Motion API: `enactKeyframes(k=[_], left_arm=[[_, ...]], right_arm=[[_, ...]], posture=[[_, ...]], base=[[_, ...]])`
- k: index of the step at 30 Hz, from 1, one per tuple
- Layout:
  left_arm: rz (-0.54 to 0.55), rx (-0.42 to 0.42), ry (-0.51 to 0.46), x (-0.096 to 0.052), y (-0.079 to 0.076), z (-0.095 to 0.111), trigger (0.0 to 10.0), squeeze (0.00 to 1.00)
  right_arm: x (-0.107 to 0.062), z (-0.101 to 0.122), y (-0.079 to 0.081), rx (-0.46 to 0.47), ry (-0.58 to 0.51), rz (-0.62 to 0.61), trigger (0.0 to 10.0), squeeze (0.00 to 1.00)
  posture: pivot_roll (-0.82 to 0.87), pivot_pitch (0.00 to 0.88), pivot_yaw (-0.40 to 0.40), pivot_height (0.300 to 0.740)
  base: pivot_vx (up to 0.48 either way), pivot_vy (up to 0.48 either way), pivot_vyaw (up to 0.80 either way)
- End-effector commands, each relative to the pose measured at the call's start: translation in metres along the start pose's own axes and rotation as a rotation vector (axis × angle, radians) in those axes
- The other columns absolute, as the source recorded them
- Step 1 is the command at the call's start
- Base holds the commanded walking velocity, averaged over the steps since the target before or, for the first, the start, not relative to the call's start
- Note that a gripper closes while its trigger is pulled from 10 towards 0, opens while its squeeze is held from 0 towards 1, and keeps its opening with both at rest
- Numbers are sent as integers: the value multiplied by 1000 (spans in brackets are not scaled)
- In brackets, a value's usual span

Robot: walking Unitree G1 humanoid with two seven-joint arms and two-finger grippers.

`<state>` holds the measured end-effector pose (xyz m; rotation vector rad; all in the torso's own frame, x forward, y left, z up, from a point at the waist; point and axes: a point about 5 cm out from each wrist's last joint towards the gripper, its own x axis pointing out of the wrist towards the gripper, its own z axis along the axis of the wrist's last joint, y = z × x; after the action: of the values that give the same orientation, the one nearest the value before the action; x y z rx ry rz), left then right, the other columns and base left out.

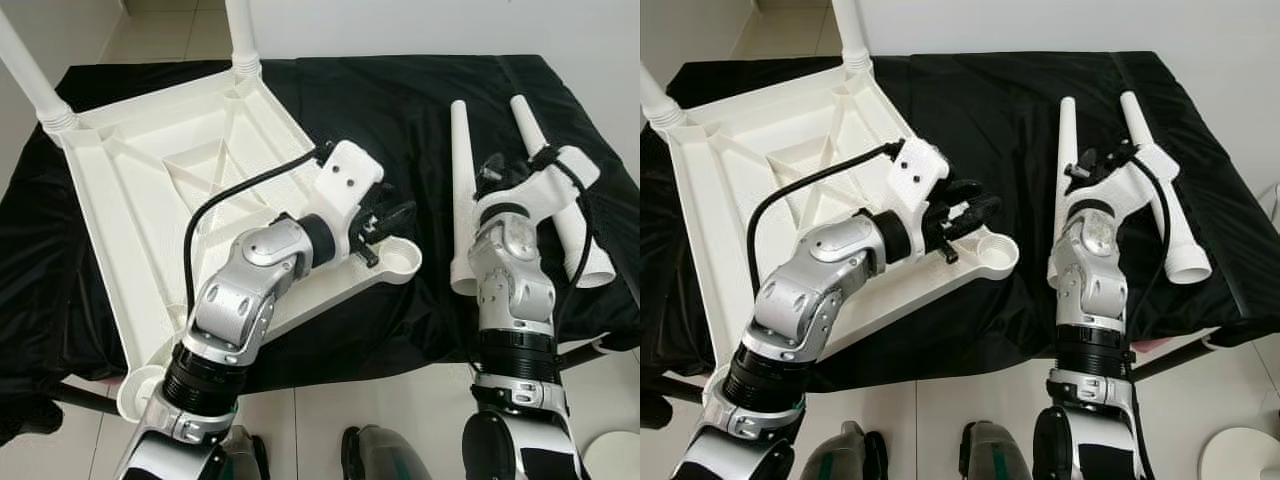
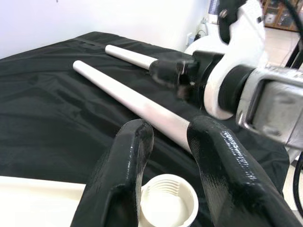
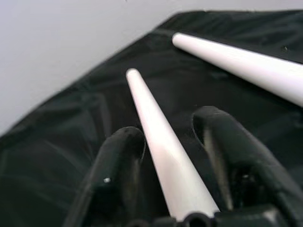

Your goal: Building children table

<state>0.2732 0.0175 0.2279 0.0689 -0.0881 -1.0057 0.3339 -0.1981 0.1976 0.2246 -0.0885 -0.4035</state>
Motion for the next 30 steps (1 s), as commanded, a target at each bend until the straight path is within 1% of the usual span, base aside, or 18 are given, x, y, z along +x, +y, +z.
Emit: enactKeyframes(k=[1,4,8,9,11,12,13,16,17,18,19,21,23,25,26,28,29,30], left_arm=[[41,-4,17,2,1,-1,10000,0],[41,-4,16,2,1,-1,10000,0],[33,-9,17,3,-1,-1,10000,0],[33,-9,17,3,-1,-1,10000,0],[-25,-17,36,3,-8,-4,10000,0],[-25,-17,36,3,-8,-4,10000,0],[-70,-19,60,1,-13,-11,10000,0],[-96,-17,73,-1,-16,-16,10000,0],[-117,2,98,-4,-18,-22,10000,0],[-117,2,98,-4,-18,-22,10000,0],[-133,13,118,-7,-20,-26,10000,0],[-145,20,131,-9,-21,-29,10000,0],[-157,31,147,-12,-21,-31,10000,0],[-158,33,150,-13,-20,-31,10000,0],[-153,33,149,-12,-19,-30,10000,0],[-149,32,148,-12,-18,-30,10000,0],[-140,31,139,-11,-18,-27,10000,0],[-140,31,139,-11,-18,-27,10000,0]], right_arm=[[2,-3,1,-32,33,-16,10000,1000],[3,-5,1,-43,43,-21,10000,1000],[4,-14,3,-62,136,-34,10000,1000],[4,-14,3,-62,136,-34,10000,1000],[6,-17,1,-100,168,-47,10000,1000],[6,-17,1,-100,168,-47,10000,1000],[8,-19,0,-135,191,-55,10000,1000],[9,-20,-1,-165,201,-57,10000,1000],[11,-21,-3,-168,224,-52,10000,263],[11,-21,-3,-168,224,-52,10000,263],[12,-22,-4,-171,238,-45,10000,0],[13,-22,-4,-169,251,-37,10000,0],[17,-21,-3,-93,311,7,10000,0],[18,-21,-3,-75,337,22,10000,0],[21,-21,-4,-90,375,30,10000,0],[23,-22,-4,-110,401,31,10000,0],[26,-22,-6,-105,454,21,10000,0],[26,-22,-6,-105,454,21,10000,0]], posture=[[-167,74,33,740],[-167,74,33,740],[-168,70,32,740],[-168,70,32,740],[-170,64,31,740],[-170,64,31,740],[-169,61,28,740],[-169,61,28,740],[-174,64,26,740],[-174,64,26,740],[-174,66,25,740],[-174,67,26,740],[-175,73,23,740],[-176,75,22,740],[-178,77,20,740],[-178,77,20,740],[-177,78,13,740],[-177,78,13,740]], base=[[0,0,0],[0,0,0],[0,0,0],[0,0,0],[0,0,0],[0,0,0],[0,0,0],[0,0,0],[0,0,0],[0,0,0],[0,0,0],[0,0,0],[0,0,0],[0,0,0],[0,0,0],[0,0,0],[0,0,0],[0,0,0]])
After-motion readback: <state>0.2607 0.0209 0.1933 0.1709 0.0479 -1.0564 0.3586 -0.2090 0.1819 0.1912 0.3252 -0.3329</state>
